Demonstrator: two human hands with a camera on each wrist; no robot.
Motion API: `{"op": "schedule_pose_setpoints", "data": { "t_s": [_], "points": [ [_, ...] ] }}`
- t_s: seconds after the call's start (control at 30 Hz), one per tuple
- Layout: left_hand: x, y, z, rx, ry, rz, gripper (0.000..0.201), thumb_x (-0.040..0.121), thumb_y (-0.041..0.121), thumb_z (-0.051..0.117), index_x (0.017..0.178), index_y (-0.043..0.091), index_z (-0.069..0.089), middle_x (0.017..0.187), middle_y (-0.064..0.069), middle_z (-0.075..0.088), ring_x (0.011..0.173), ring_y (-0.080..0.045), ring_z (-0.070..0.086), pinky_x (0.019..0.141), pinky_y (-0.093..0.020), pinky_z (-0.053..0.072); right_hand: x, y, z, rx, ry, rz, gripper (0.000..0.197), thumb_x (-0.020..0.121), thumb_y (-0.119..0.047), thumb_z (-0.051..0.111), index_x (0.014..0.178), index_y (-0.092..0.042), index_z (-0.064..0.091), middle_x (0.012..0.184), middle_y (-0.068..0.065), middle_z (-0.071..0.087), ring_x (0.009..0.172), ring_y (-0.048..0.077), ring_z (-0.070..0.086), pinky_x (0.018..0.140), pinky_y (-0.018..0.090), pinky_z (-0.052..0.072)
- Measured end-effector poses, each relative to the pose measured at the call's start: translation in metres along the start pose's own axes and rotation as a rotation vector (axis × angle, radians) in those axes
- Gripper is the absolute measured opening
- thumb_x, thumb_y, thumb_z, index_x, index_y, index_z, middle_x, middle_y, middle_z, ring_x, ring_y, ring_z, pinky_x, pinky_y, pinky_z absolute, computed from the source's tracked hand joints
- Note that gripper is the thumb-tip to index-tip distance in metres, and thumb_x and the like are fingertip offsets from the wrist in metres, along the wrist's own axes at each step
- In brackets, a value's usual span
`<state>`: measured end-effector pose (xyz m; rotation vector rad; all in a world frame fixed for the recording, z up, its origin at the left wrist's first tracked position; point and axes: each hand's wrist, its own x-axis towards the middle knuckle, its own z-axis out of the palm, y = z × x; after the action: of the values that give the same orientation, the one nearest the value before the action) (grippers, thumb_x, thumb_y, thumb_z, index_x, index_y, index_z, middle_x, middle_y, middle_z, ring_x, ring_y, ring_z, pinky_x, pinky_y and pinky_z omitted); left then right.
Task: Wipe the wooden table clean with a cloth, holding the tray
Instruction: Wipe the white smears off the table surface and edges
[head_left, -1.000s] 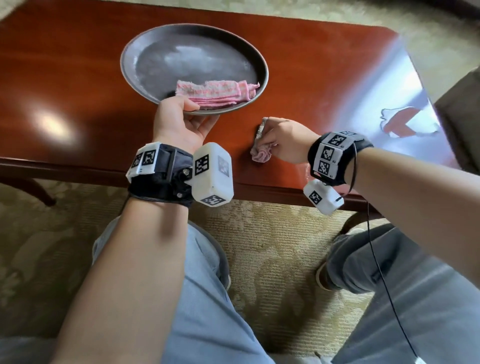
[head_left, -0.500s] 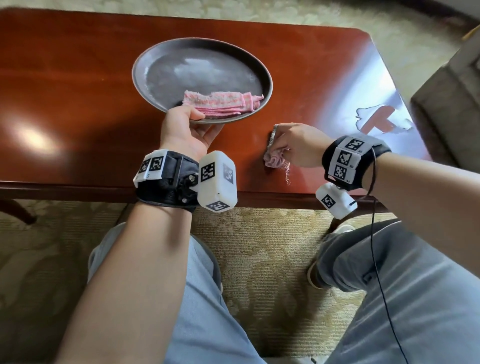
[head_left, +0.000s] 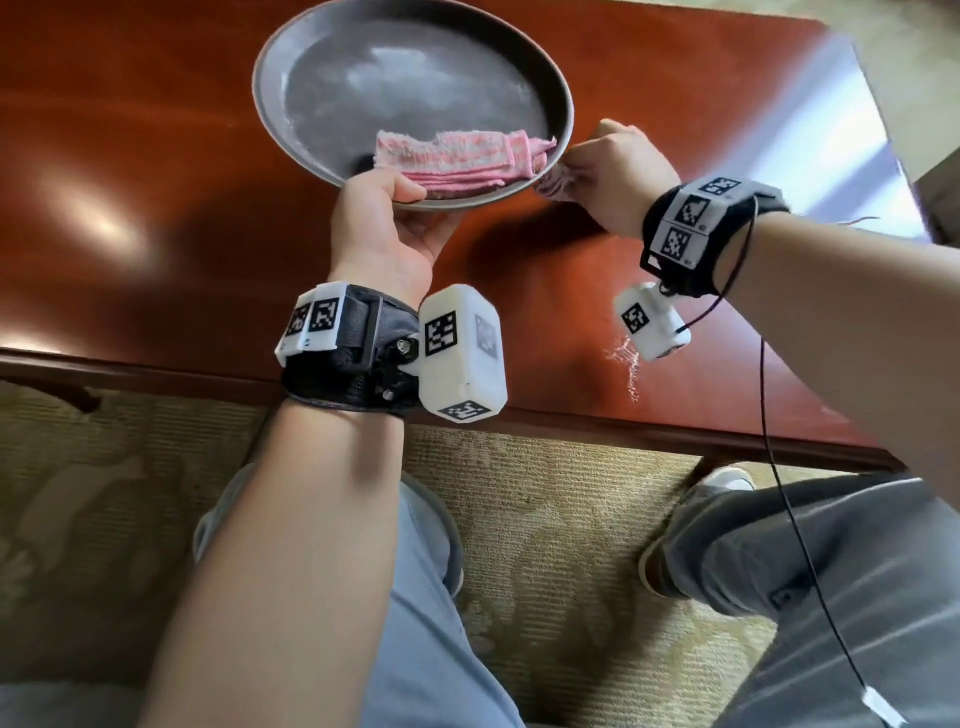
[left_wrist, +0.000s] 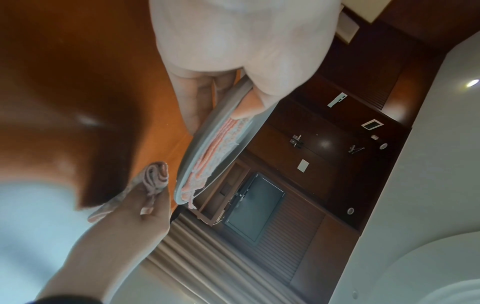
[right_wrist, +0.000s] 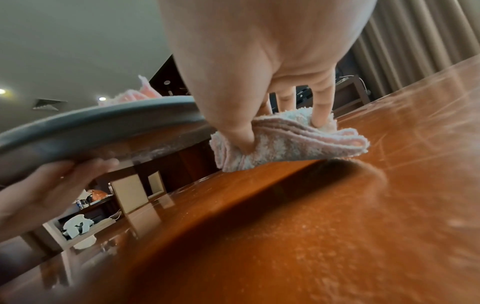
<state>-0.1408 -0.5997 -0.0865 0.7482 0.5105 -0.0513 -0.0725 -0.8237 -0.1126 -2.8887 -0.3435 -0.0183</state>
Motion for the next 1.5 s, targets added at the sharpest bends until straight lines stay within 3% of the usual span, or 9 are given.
{"op": "schedule_pose_setpoints", "data": {
  "t_s": [0.17, 0.37, 0.57, 0.8, 0.97, 1.1, 1.27, 1.37, 1.5],
  "points": [
    [0.005, 0.0, -0.003, 0.014, 0.021, 0.001, 0.041, 0.083, -0.01, 0.035, 0.113, -0.002, 0.062, 0.096, -0.021, 0.068, 0.084, -0.037, 0.068, 0.079, -0.048, 0.06, 0.018, -0.013, 0.011, -0.069, -0.158, 0.033, 0.066, 0.07, -0.075, 0.038, 0.114, -0.035, 0.066, 0.102, 0.006, 0.058, 0.107, 0.032, 0.048, 0.09, 0.044, 0.046],
    [0.002, 0.0, -0.006, 0.031, -0.004, -0.004, 0.04, 0.083, -0.01, 0.035, 0.112, -0.002, 0.061, 0.097, -0.021, 0.066, 0.086, -0.037, 0.066, 0.078, -0.047, 0.06, 0.011, -0.005, 0.016, -0.002, -0.171, -0.007, 0.029, 0.091, -0.035, 0.064, 0.107, -0.011, 0.07, 0.071, -0.001, 0.042, 0.104, 0.036, 0.049, 0.086, 0.037, 0.037],
    [-0.006, -0.002, -0.003, 0.04, -0.032, -0.008, 0.042, 0.083, -0.01, 0.034, 0.114, -0.004, 0.061, 0.102, -0.022, 0.068, 0.098, -0.041, 0.069, 0.078, -0.047, 0.061, -0.03, -0.004, 0.018, 0.012, -0.196, -0.093, 0.026, 0.088, -0.028, 0.065, 0.11, -0.014, 0.072, 0.099, 0.016, 0.056, 0.105, 0.032, 0.052, 0.089, 0.033, 0.038],
    [-0.02, -0.015, 0.005, 0.021, -0.046, -0.024, 0.039, 0.083, -0.009, 0.034, 0.109, -0.002, 0.063, 0.105, -0.02, 0.069, 0.109, -0.039, 0.067, 0.085, -0.049, 0.059, -0.074, 0.008, 0.02, 0.002, -0.262, -0.1, 0.03, 0.085, -0.031, 0.07, 0.112, -0.019, 0.073, 0.101, 0.011, 0.058, 0.102, 0.034, 0.055, 0.091, 0.036, 0.038],
    [-0.025, -0.027, 0.016, 0.001, -0.073, -0.036, 0.042, 0.082, -0.009, 0.035, 0.113, -0.004, 0.062, 0.102, -0.021, 0.069, 0.094, -0.039, 0.07, 0.086, -0.049, 0.058, -0.091, 0.016, 0.024, 0.052, -0.316, -0.037, 0.032, 0.078, -0.046, 0.064, 0.107, -0.035, 0.071, 0.096, -0.003, 0.052, 0.099, 0.034, 0.051, 0.085, 0.048, 0.048],
    [-0.021, -0.035, 0.027, 0.007, -0.103, -0.066, 0.039, 0.083, -0.008, 0.035, 0.11, -0.003, 0.062, 0.106, -0.021, 0.069, 0.111, -0.039, 0.066, 0.087, -0.048, 0.058, -0.091, 0.023, 0.009, 0.148, -0.182, -0.108, 0.02, 0.088, -0.027, 0.067, 0.094, -0.008, 0.071, 0.087, 0.006, 0.054, 0.082, 0.025, 0.05, 0.07, 0.031, 0.037],
    [-0.008, -0.043, 0.045, 0.006, -0.122, -0.076, 0.044, 0.075, -0.011, 0.038, 0.112, -0.003, 0.061, 0.107, -0.022, 0.068, 0.11, -0.039, 0.066, 0.086, -0.048, 0.058, -0.07, 0.066, -0.017, 0.267, 0.179, 0.15, 0.028, 0.087, -0.032, 0.06, 0.073, -0.008, 0.058, 0.07, 0.011, 0.053, 0.07, 0.024, 0.044, 0.06, 0.031, 0.03],
    [-0.002, -0.05, 0.054, 0.003, -0.124, -0.088, 0.053, 0.07, -0.011, 0.04, 0.119, -0.003, 0.059, 0.105, -0.022, 0.068, 0.107, -0.04, 0.068, 0.082, -0.047, 0.059, -0.063, 0.098, -0.025, 0.215, 0.201, 0.357, 0.035, 0.088, -0.034, 0.053, 0.063, -0.01, 0.046, 0.058, 0.004, 0.042, 0.056, 0.02, 0.034, 0.047, 0.022, 0.03],
    [0.007, -0.06, 0.062, 0.023, -0.112, -0.089, 0.059, 0.072, -0.011, 0.04, 0.128, -0.004, 0.057, 0.106, -0.022, 0.068, 0.103, -0.04, 0.069, 0.082, -0.047, 0.059, -0.057, 0.133, -0.024, 0.116, 0.159, 0.494, 0.035, 0.091, -0.039, 0.05, 0.065, -0.014, 0.049, 0.063, 0.005, 0.048, 0.065, 0.025, 0.045, 0.062, 0.029, 0.042]
  ]
}}
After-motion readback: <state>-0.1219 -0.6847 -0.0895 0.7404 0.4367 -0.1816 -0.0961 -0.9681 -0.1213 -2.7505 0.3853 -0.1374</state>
